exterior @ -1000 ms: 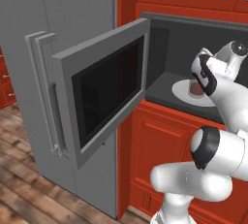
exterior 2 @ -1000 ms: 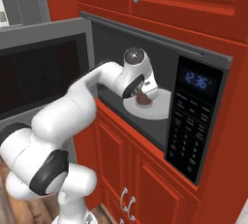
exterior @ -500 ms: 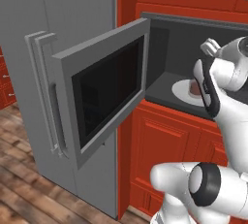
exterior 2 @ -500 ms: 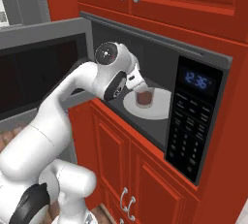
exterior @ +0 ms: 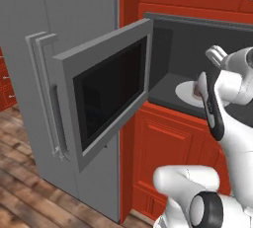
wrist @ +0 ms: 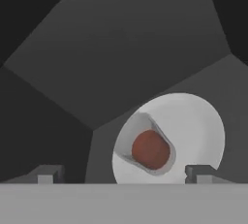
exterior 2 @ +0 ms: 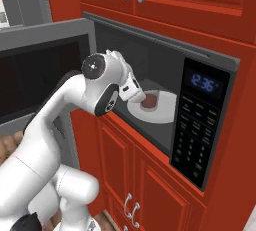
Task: Place the microwavable item in the microwave. Then, close the microwave door and press the start button.
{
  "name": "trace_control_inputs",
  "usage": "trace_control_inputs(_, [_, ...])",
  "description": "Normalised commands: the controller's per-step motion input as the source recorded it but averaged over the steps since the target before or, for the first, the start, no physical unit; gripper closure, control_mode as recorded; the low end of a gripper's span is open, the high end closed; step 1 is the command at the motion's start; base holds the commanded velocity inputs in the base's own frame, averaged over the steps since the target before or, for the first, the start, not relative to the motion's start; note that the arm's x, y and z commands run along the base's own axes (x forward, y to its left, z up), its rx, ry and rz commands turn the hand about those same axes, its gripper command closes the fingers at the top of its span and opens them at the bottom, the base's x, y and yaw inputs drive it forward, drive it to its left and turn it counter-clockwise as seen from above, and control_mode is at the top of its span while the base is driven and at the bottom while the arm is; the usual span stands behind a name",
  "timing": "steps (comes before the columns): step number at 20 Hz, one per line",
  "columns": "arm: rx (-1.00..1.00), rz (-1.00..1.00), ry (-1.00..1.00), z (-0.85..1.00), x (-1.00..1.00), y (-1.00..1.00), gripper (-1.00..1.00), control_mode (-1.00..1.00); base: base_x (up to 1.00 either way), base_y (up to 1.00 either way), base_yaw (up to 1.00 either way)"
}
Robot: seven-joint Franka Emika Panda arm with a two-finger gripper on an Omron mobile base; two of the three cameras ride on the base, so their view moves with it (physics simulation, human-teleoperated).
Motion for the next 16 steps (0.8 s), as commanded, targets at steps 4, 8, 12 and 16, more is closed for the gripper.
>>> trace_control_inputs(4, [-0.14,0.0,-0.04,0.01,-0.79,0.53,-1.0,-1.0,0.0,0.0,0.0])
trace_control_inputs(8, [-0.23,0.0,0.02,0.0,-0.78,0.7,-1.0,-1.0,0.0,0.0,0.0])
trace_control_inputs(12, [-0.32,0.04,0.04,0.0,-0.6,0.88,-1.0,-1.0,0.0,0.0,0.0])
trace_control_inputs(16, [-0.3,0.07,0.07,0.0,-0.52,0.73,-1.0,-1.0,0.0,0.0,0.0])
